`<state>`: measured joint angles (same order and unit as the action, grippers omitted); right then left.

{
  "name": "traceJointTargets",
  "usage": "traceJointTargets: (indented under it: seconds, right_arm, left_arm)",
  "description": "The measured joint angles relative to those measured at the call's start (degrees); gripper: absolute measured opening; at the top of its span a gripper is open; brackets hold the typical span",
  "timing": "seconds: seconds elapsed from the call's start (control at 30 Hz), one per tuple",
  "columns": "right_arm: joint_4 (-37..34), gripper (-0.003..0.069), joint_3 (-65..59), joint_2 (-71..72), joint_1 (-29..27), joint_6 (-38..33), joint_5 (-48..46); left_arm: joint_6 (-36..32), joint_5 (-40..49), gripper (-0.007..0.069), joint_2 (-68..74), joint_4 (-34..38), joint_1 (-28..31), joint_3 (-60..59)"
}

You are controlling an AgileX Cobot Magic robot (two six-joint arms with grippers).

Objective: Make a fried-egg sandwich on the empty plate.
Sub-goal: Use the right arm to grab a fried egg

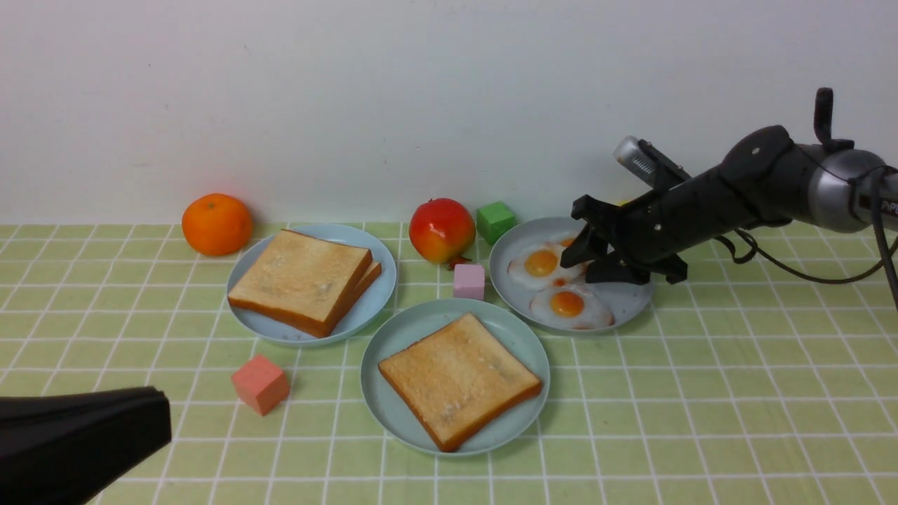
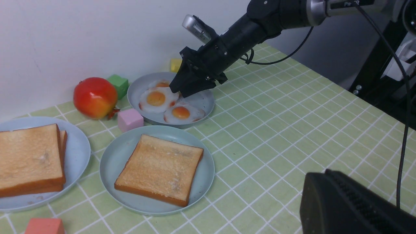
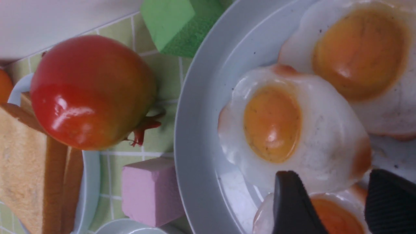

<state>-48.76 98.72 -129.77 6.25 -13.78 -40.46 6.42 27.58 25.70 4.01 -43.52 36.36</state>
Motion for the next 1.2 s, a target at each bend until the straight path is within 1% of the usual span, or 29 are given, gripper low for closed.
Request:
traceJointTargets:
  seconds: [0.3, 0.47, 0.67, 0.9, 1.0, 1.07, 1.13, 1.17, 1.2]
  right_arm:
    - [0.47, 0.0335, 0.54, -1.06, 0.0, 0.05, 1.94]
    - [-0.55, 0.0335, 0.6, -1.99, 0.0, 0.05, 2.56]
    - [-4.1, 0.0335, 0.6, -2.51, 0.0, -0.29, 3.31]
    - [-7.41, 0.0328, 0.6, -2.69, 0.0, -3.28, 3.64]
    - [-7.54, 0.0281, 0.6, -2.69, 0.0, -3.51, 4.1]
    - [-7.67, 0.0218, 0.6, -2.69, 0.0, -3.68, 4.25]
    - [-7.73, 0.0174, 0.6, -2.69, 0.0, -3.73, 4.25]
    - [-8.01, 0.0135, 0.6, -2.69, 0.0, -3.73, 4.2]
    - [-8.07, 0.0129, 0.6, -2.69, 0.0, -3.73, 4.2]
  left_arm:
    - [0.06, 0.0, -0.0013, 0.06, 0.0, 0.0, 0.0]
    - [0.08, 0.0, -0.0013, 0.06, 0.0, 0.0, 0.0]
    - [0.18, 0.0, -0.0013, 0.06, 0.0, 0.0, 0.0]
    - [0.18, 0.61, -0.0013, 0.06, 0.0, 0.0, 0.0]
    - [0.18, 0.93, -0.0013, 0.06, 0.0, 0.0, 0.0]
    - [0.18, 1.12, -0.0013, 0.06, 0.0, 0.0, 0.0]
    - [0.18, 1.12, -0.0013, 0.06, 0.0, 0.0, 0.0]
    - [0.18, 1.12, -0.0013, 0.06, 0.0, 0.0, 0.0]
    - [0.18, 1.12, -0.0013, 0.06, 0.0, 0.0, 0.0]
